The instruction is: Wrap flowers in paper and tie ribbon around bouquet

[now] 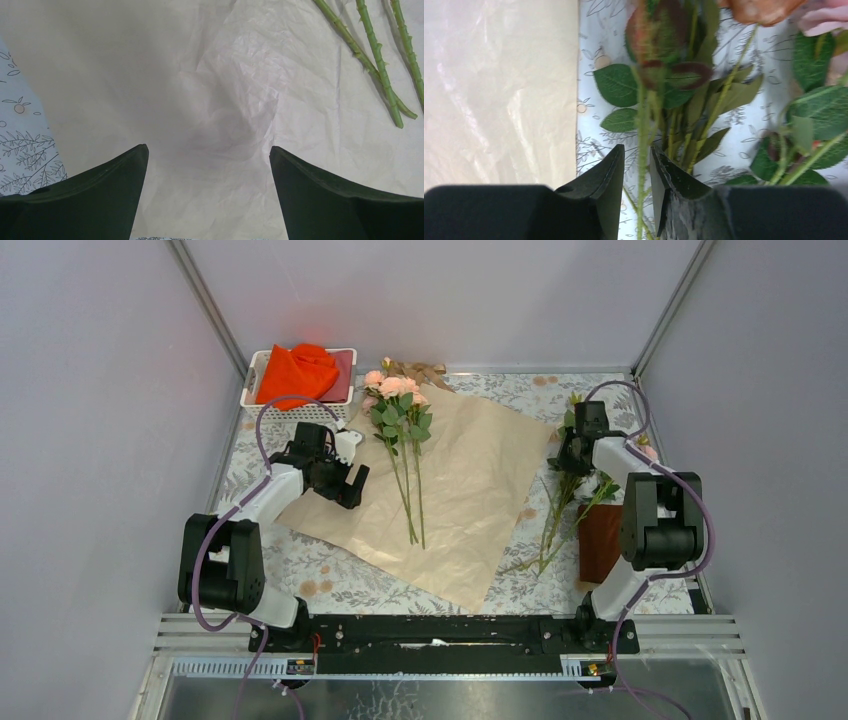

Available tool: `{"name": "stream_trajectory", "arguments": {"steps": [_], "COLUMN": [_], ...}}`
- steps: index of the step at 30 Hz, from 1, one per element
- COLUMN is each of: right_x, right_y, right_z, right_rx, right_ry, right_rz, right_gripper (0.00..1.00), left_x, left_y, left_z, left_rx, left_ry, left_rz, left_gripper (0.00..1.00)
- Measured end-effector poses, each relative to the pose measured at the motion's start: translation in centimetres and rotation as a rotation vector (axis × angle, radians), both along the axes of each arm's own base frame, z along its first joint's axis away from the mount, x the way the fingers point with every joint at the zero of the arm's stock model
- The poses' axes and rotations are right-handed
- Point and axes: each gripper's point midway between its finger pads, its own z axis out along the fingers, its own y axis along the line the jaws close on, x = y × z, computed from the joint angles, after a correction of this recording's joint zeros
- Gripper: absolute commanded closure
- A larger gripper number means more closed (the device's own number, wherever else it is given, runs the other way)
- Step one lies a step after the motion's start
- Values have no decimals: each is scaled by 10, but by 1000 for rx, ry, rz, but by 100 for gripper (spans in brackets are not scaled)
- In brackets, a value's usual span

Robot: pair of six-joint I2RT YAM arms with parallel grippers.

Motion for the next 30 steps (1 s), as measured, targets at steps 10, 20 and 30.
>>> {"name": "stream_trajectory", "arguments": {"steps": [10, 20, 30], "right_x": [0, -10, -11], "right_y": [18, 3, 4], "right_z": [-7, -19, -35], "right_rx": [-8, -75, -72], "right_ry": [9, 57, 89], "right_rz": [28, -29, -30], "right_gripper": [60, 67, 74], "left_x": [0, -1, -1], "left_y": [-1, -3, -3], "left_z": [0, 0, 0], "left_rx": [-6, -13, -13], "left_ry": [1, 2, 2], "left_rz": [-3, -8, -8], "left_gripper": [2, 2, 2]}}
